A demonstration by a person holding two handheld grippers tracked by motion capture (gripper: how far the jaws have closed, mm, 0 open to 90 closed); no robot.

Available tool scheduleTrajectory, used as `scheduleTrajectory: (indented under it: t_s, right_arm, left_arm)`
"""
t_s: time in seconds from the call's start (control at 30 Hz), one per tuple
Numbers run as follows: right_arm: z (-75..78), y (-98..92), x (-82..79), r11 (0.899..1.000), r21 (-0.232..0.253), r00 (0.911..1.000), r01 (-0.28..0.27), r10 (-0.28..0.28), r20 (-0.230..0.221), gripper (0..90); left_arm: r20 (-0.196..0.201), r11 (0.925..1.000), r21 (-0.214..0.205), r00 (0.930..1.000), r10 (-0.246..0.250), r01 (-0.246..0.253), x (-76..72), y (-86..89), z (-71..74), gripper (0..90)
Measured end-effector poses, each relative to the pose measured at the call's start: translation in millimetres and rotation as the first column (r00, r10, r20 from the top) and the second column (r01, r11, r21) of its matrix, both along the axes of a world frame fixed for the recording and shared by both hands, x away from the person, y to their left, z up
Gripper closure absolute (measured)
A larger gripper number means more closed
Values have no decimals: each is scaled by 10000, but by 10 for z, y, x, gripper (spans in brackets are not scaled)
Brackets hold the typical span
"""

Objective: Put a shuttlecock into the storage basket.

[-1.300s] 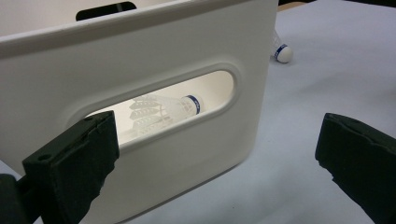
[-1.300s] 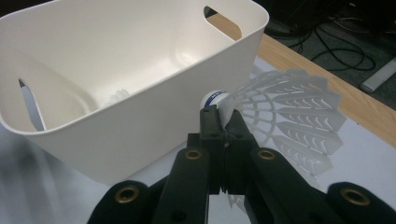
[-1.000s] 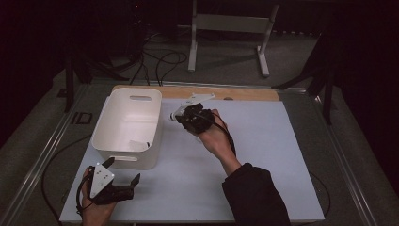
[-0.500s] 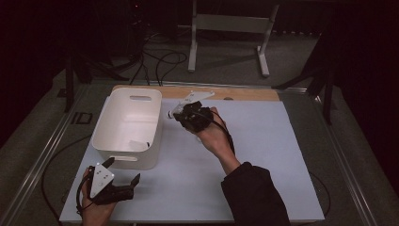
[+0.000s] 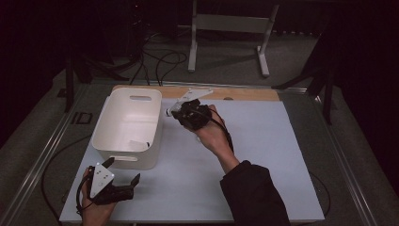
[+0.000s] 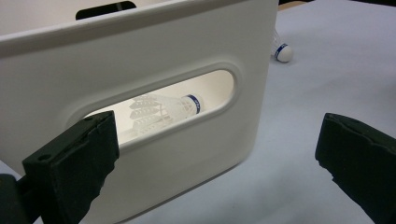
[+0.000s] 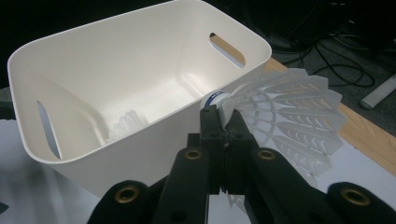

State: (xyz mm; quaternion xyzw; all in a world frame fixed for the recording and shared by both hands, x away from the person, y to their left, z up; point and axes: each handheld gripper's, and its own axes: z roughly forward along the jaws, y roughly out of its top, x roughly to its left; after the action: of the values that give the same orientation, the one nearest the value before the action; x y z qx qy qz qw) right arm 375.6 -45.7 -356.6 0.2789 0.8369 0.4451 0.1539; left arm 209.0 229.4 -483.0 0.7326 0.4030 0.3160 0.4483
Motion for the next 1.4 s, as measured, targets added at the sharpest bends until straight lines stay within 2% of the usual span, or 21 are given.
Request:
scheduleTrajectory:
  t_s: [0.7, 1.4]
  right_arm:
    - [81, 90, -12, 9998, -22, 9995, -204, 204, 231, 892]
    - [92, 238, 7, 9994, -130, 9985, -323, 328, 438, 893]
  left_arm:
    - [0, 10000, 27, 10000, -22, 22, 2, -3, -2, 1]
    - [2, 10000, 35, 10000, -13, 13, 2, -2, -3, 1]
